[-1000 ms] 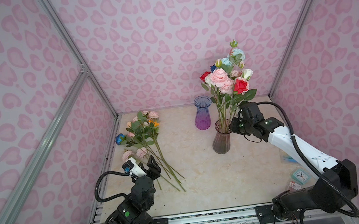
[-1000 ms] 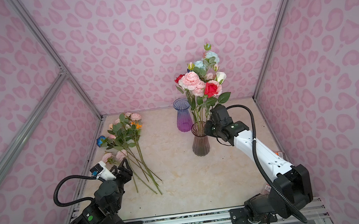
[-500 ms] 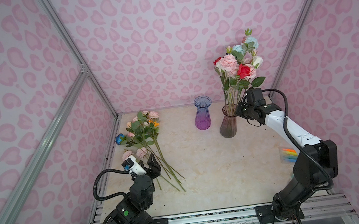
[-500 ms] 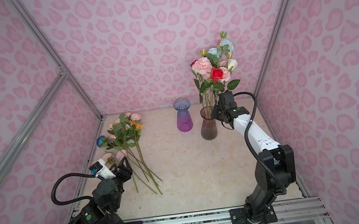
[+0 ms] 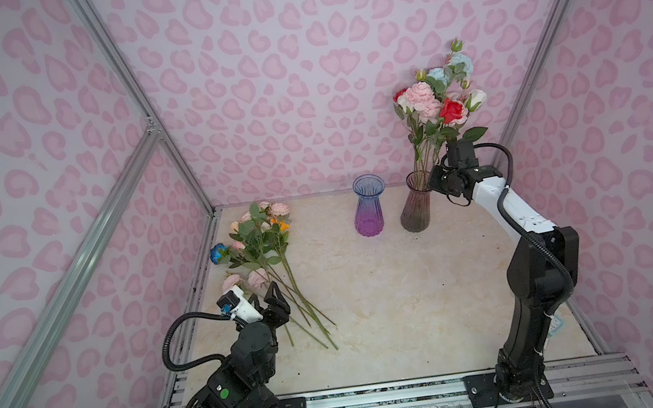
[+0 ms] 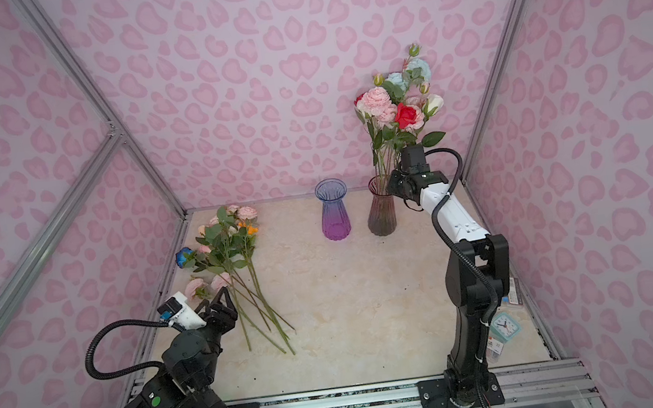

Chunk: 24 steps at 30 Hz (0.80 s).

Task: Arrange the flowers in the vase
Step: 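Open the right gripper and lift it off the pink-tinted vase, then move the right gripper to the blue-purple vase and grip its rim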

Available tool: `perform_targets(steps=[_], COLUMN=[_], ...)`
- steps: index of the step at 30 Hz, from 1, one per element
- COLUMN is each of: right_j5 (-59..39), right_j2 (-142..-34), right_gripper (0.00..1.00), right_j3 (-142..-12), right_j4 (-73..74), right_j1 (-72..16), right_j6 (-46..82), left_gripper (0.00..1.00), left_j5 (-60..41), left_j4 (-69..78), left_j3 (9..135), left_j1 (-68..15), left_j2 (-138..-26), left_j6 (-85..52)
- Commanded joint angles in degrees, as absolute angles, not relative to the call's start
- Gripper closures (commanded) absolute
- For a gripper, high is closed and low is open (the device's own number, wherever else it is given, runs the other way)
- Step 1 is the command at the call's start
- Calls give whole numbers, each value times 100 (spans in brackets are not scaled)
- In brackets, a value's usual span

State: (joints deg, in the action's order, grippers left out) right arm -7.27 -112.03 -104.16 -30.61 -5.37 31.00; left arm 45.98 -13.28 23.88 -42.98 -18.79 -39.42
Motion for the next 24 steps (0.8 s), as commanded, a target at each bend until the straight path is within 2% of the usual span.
perform_targets(steps=[1, 9, 17, 24], right_j5=[-861, -822, -625, -424], right_j2=[-11372, -11101, -10520, -9051], right_gripper=[96, 72, 65, 65], right_j3=[-10518, -10379, -9820, -8079], right_j4=[-3226, -3169, -3041, -2530], right_j1=[-481, -462, -457, -502], right_j6=[2987, 2929, 3010, 3178], left_gripper=[33, 33, 33, 33], left_j5=[4623, 4553, 4431, 4379], left_j4=[-1370, -1365, -1370, -1392], left_j3=[2484, 2630, 2755, 2842], left_j1=[-4296, -4298, -4297, -4297], left_j2=[-1895, -1975, -2179, -2164], left_j6=[-3973, -3942, -3919, -3877])
